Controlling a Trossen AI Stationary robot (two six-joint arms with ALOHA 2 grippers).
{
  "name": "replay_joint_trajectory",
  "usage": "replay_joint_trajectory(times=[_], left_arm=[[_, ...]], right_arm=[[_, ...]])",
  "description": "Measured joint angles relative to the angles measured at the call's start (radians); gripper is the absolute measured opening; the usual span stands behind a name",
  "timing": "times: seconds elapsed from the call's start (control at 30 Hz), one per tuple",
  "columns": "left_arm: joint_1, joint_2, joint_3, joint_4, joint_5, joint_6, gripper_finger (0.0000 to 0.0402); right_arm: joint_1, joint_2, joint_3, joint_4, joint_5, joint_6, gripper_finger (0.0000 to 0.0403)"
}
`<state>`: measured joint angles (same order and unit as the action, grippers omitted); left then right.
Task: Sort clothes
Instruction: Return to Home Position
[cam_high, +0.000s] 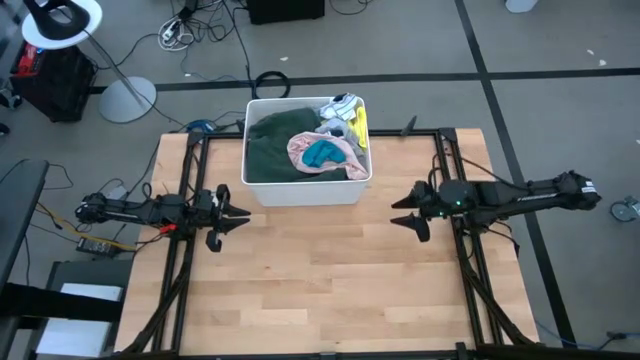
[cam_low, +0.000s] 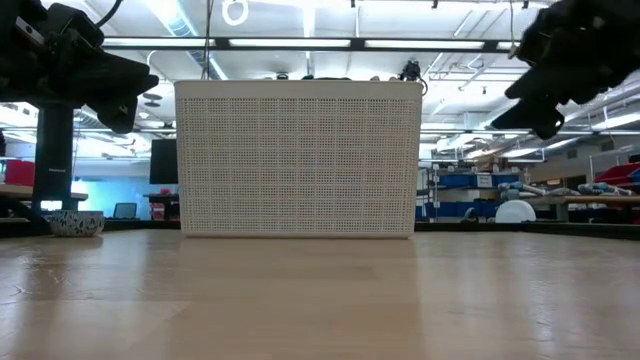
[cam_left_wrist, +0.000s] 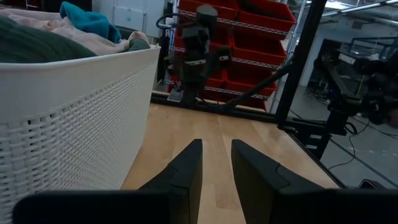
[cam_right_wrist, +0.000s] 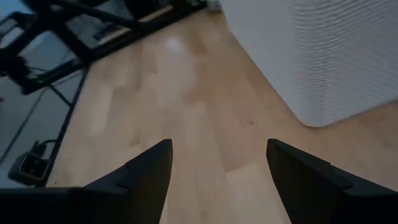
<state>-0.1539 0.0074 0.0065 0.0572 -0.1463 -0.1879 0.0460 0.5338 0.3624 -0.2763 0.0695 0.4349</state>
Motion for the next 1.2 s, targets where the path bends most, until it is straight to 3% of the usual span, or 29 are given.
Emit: replay_joint_trajectory(times=[0.17,0.53,0.97,1.2], left_arm=[[0.0,0.0,0.0,-0.001,0.0,0.0,0.009],[0.0,0.0,0.0,-0.001,0.0,0.0,0.009],[0.0,0.001,0.0,-0.004,0.001,0.0,0.009],[0.0,0.001,0.0,-0.004,0.001,0.0,0.009]], right_arm=[[0.06,-0.121,-0.126,0.083,0.022,-0.037,0.0263],[0.084,-0.296,-0.267,0.049,0.076,-0.184,0.0262],[0.082,-0.254,-0.252,-0.072,0.111,-0.298,0.0263],[0.082,-0.221,-0.253,-0.055,0.112,-0.298,0.0261]])
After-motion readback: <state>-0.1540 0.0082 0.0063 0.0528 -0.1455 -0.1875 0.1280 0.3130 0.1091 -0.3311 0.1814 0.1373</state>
